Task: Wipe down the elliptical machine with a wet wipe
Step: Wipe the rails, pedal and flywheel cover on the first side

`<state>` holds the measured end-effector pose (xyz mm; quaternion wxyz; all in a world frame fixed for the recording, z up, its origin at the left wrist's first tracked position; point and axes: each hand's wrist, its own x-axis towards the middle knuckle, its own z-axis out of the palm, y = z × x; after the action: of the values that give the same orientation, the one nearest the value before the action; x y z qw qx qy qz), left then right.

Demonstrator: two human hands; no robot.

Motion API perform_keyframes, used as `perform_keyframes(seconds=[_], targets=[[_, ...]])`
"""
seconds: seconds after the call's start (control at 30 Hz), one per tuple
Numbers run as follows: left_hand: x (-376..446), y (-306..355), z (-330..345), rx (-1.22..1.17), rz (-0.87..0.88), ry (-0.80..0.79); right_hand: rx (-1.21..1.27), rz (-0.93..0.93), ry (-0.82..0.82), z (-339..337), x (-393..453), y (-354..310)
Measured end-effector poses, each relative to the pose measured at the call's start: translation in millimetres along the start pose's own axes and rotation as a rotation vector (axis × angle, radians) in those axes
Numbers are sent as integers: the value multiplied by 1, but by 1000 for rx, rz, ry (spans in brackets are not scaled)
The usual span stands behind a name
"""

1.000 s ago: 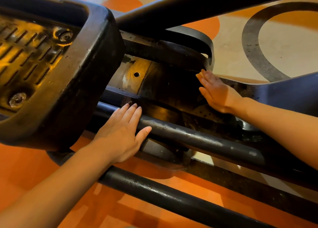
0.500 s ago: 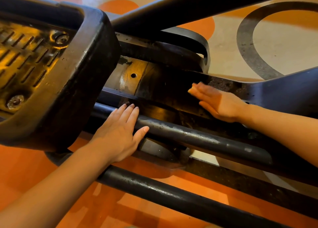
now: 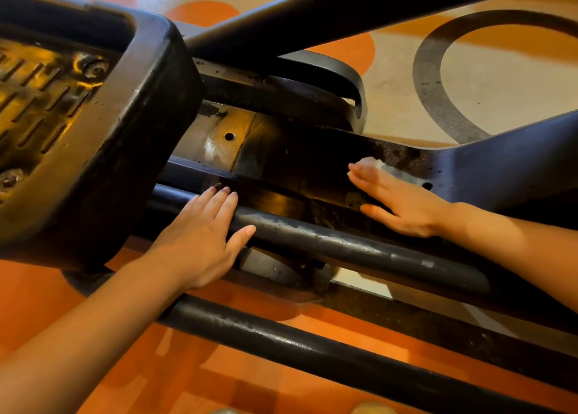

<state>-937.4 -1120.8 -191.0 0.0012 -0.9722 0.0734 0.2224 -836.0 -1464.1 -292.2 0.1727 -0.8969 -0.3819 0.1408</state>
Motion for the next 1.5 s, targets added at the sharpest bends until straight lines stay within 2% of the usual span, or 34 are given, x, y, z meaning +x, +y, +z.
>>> perform_keyframes(seconds=[0.2, 0.3, 0.37, 0.47, 0.63, 0.7, 0.87, 0.97, 1.1, 1.2, 1.27, 1.4, 1.43, 1.5], targets=[[0, 0, -1, -12, 0, 2, 58, -212, -193, -8, -25, -8], [-1, -2, 1, -19, 5, 11, -53, -311, -132, -7, -19, -1], [0, -2, 1, -19, 12, 17, -110, -297, -113, -1, -12, 4], [0, -2, 2, -19, 12, 13, -131, -251, -120, 9, -8, 5], [0, -5, 5, -27, 25, 47, -210, -358, -186, 16, 1, 1], [1, -5, 6, -27, 27, 47, -246, -364, -139, 16, 9, 1], [1, -6, 6, -46, 30, 55, -142, -139, 71, 21, 25, -11], [2, -8, 7, -63, 34, 60, -81, -136, 29, 19, 21, -10], [3, -8, 8, -61, 30, 58, -146, -256, -51, 15, -2, 3], [3, -8, 10, -34, 34, 64, -210, -249, -64, 16, -13, 4], [4, -7, 9, -11, 39, 56, -194, -134, -19, 15, -10, 1], [3, -6, 5, -5, 61, 37, -153, 214, 143, 6, 12, 0], [4, -5, 3, -9, 79, 31, -168, 255, 152, 3, 16, 0], [9, 1, 0, -42, 126, 20, -155, 224, 134, -1, 16, 0]])
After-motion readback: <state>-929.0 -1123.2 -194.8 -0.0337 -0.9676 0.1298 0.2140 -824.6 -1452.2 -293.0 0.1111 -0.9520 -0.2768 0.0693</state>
